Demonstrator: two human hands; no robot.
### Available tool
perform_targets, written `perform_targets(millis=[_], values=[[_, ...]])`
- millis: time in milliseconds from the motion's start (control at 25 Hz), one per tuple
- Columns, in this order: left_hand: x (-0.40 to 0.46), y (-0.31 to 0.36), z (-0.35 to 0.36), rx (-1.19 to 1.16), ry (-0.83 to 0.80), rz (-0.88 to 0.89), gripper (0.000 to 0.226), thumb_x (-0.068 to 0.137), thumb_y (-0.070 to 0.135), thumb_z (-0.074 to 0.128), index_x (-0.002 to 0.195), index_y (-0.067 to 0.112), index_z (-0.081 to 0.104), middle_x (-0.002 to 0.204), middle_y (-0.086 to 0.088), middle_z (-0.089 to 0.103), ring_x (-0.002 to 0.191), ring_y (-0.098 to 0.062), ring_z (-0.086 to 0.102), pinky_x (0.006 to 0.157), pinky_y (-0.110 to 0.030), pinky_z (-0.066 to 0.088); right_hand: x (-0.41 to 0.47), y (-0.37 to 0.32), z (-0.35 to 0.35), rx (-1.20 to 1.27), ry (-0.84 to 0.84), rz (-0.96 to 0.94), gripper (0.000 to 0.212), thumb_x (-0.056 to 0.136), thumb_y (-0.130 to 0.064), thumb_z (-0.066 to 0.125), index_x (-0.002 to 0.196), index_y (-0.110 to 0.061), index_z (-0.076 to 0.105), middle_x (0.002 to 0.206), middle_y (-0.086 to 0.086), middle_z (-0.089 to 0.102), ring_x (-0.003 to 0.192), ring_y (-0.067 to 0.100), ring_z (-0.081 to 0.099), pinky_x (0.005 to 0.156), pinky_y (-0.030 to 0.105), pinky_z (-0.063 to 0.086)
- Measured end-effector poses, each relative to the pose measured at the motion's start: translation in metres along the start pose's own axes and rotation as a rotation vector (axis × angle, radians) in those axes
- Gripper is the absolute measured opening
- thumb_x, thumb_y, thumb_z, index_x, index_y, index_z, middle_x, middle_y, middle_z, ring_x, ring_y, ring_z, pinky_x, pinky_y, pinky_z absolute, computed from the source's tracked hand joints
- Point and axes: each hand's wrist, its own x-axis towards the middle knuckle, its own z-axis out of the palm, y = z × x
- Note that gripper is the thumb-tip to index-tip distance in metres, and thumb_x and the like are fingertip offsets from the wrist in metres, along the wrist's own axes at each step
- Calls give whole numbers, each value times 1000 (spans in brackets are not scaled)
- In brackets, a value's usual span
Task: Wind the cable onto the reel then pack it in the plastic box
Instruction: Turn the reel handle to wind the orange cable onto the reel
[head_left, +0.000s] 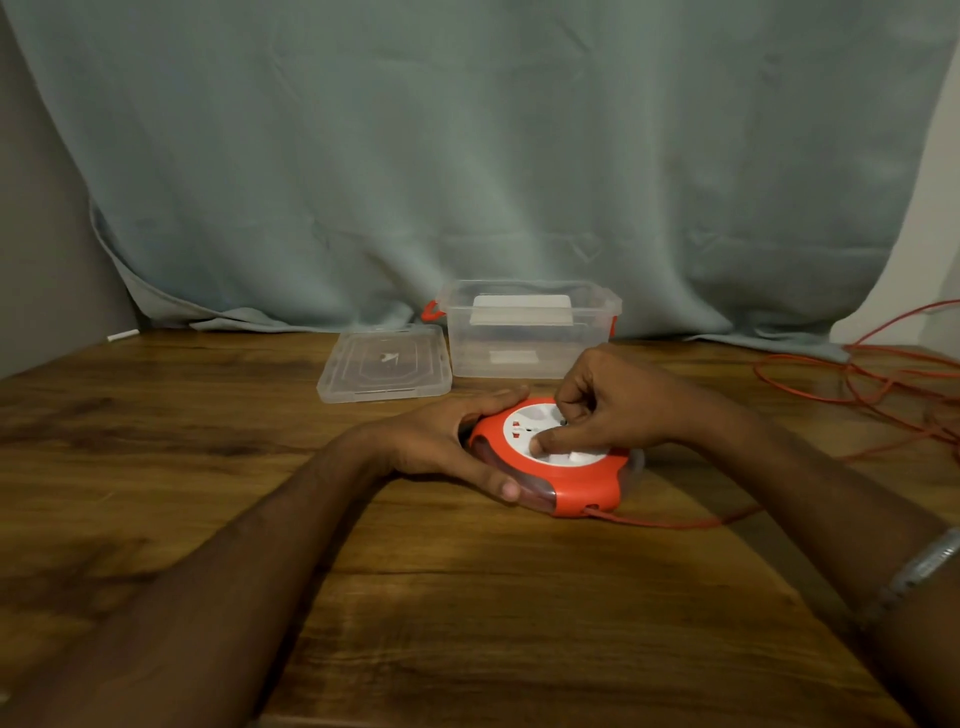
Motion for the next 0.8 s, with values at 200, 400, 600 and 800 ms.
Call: perform_targets(millis=[200, 400, 600, 800], values=[[1, -2, 0, -27, -4, 20, 122, 70, 40, 97, 166, 41, 22, 168, 17, 34, 149, -6, 38, 122, -22, 33, -2, 7, -8, 136, -8, -57, 24, 66, -6, 72, 77, -24, 61, 61, -21, 56, 56, 3, 47, 55, 26, 39], [1, -2, -2, -71, -52, 37, 121, 63, 43, 95, 164, 42, 28, 159, 23, 47, 144, -2, 47, 126, -36, 37, -4, 18, -15, 162, -211, -27, 57, 68, -11, 71, 121, -33, 67, 82, -26, 68, 71, 26, 59, 64, 45, 48], [1, -2, -1, -42, -59, -3, 129, 56, 54, 97, 163, 47, 25, 165, 19, 40, 150, -9, 41, 128, -42, 33, -1, 25, -17, 306, -279, 14, 70, 74, -3, 78, 136, -22, 50, 129, -5, 75, 76, 46, 55, 62, 47, 47], [1, -2, -2, -52, -69, 12, 123, 58, 48, 96, 162, 46, 30, 164, 20, 41, 150, -6, 41, 129, -39, 33, -5, 24, -23, 267, -287, 41, 78, 71, -5, 86, 134, -27, 45, 122, -7, 76, 75, 38, 54, 63, 39, 45]])
